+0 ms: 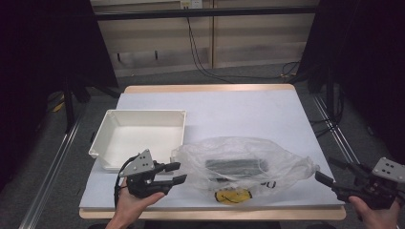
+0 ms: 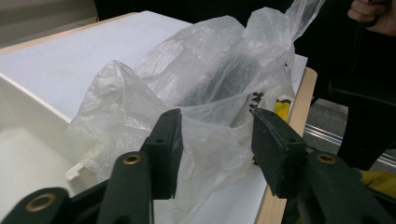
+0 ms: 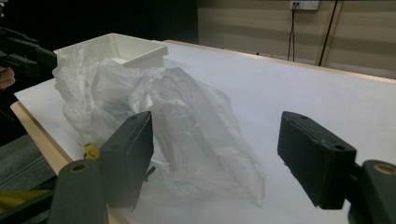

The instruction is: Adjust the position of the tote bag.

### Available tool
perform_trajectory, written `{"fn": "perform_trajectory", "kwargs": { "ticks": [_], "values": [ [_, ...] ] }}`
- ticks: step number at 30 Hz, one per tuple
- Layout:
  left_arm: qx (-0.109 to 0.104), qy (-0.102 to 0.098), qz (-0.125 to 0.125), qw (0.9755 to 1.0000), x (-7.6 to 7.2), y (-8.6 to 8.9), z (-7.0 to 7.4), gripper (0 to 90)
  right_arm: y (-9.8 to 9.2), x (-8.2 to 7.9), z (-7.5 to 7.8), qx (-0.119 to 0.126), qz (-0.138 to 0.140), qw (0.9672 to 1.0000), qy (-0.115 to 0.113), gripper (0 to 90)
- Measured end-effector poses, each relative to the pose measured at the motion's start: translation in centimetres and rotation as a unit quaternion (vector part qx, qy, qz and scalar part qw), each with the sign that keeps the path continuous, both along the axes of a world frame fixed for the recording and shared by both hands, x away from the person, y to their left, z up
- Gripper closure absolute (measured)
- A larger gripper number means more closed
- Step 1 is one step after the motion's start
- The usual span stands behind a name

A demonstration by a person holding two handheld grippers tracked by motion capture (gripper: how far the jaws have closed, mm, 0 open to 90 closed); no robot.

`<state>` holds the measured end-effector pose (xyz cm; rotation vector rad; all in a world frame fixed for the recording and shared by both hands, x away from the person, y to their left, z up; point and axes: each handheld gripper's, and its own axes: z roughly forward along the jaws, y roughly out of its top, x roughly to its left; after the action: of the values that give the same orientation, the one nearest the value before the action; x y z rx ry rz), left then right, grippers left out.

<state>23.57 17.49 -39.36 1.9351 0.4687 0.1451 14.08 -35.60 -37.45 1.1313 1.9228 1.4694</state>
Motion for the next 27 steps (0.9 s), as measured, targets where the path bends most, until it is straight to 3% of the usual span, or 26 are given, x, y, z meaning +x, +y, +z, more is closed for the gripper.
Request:
{"fn": "perform_trajectory", "kwargs": {
  "ticks": [4, 7, 12, 16, 19, 21, 23, 27],
  "values": [
    [0.002, -0.011, -0.012, 0.9999, -0.3, -0.8, 0.7, 59.5, 0.8, -0.5, 1.1, 0.001, 0.013, 0.9999, -0.010, 28.0],
    [-0.007, -0.020, -0.014, 0.9997, -0.2, -1.3, 1.3, 59.8, 1.4, -0.4, 1.8, -0.005, 0.018, 0.9998, -0.011, 31.3],
    [-0.008, -0.013, -0.023, 0.9996, 0.1, -1.9, 1.4, 64.2, 3.5, 0.7, 0.4, -0.021, 0.063, 0.9977, 0.016, 49.2],
    [0.012, 0.006, -0.049, 0.9987, 0.9, -3.9, 0.3, 75.4, 6.2, 1.9, -1.6, -0.028, 0.110, 0.9923, 0.049, 67.3],
    [0.028, 0.022, -0.065, 0.9973, 1.7, -5.4, -0.7, 79.7, 8.4, 2.6, -2.9, -0.035, 0.150, 0.9855, 0.072, 78.9],
    [0.034, 0.030, -0.073, 0.9963, 2.2, -6.3, -1.1, 82.8, 9.7, 2.9, -3.6, -0.057, 0.167, 0.9804, 0.087, 83.4],
    [0.036, 0.036, -0.079, 0.9956, 2.4, -7.0, -1.5, 83.7, 10.3, 3.1, -4.2, -0.063, 0.186, 0.9758, 0.097, 89.8],
    [0.039, 0.047, -0.077, 0.9951, 2.9, -7.9, -2.2, 85.4, 11.0, 3.3, -5.5, -0.077, 0.200, 0.9692, 0.121, 90.0]
  ]
}}
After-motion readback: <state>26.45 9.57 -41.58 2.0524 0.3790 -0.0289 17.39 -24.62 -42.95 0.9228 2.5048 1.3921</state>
